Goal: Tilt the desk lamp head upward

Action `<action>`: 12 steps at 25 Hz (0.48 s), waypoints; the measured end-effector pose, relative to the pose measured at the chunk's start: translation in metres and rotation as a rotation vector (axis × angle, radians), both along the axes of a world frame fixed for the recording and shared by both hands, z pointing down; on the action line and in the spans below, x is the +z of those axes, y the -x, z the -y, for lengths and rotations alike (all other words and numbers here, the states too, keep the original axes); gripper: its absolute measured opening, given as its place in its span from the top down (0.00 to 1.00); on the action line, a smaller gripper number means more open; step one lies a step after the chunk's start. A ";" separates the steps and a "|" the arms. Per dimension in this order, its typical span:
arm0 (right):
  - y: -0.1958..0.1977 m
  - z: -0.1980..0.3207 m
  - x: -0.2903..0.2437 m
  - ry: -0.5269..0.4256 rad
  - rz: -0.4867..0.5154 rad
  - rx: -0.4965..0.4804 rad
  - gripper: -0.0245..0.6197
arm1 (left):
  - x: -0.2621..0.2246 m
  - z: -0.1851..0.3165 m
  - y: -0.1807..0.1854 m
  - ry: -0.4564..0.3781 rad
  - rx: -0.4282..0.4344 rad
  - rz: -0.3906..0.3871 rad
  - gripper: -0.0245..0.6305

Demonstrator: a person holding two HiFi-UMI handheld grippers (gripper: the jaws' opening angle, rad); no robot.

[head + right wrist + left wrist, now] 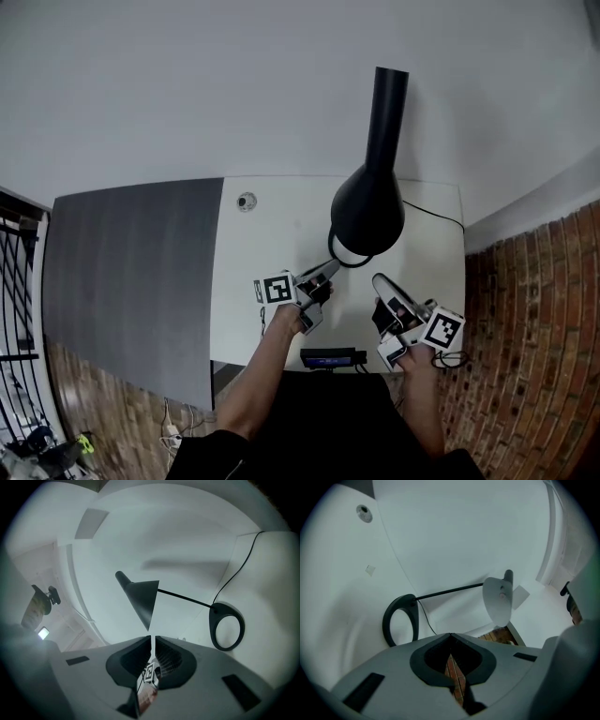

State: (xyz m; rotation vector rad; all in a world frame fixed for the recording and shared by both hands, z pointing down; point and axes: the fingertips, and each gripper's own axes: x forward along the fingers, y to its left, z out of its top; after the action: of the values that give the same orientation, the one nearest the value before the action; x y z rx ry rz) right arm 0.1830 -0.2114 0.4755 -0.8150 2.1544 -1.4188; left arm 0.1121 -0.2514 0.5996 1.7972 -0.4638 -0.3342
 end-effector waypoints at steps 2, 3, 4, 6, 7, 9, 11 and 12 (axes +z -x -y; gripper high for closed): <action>-0.002 0.000 0.003 0.005 0.010 -0.010 0.94 | 0.026 0.005 -0.002 0.050 -0.026 0.007 0.95; -0.004 0.000 0.006 0.011 0.013 -0.015 0.94 | 0.038 0.007 -0.003 0.076 -0.042 0.009 0.95; -0.006 -0.001 0.009 0.017 0.015 -0.019 0.94 | 0.050 0.009 -0.005 0.101 -0.055 0.011 0.95; -0.010 -0.002 0.014 0.027 0.019 -0.028 0.94 | 0.068 0.012 -0.009 0.143 -0.073 0.024 0.95; -0.012 -0.003 0.015 0.030 0.022 -0.032 0.94 | 0.076 0.014 -0.010 0.158 -0.079 0.034 0.95; -0.014 -0.002 0.018 0.030 0.025 -0.045 0.94 | 0.088 0.017 -0.013 0.184 -0.095 0.056 0.95; -0.015 -0.002 0.020 0.029 0.027 -0.064 0.94 | 0.099 0.017 -0.017 0.210 -0.110 0.075 0.95; -0.015 -0.002 0.021 0.033 0.029 -0.074 0.94 | 0.103 0.017 -0.018 0.222 -0.113 0.082 0.95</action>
State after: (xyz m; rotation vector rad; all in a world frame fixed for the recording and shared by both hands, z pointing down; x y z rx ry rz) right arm 0.1983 -0.2090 0.4961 -0.7289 2.1654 -1.4968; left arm 0.1302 -0.2679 0.7029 1.5761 -0.6374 -0.2768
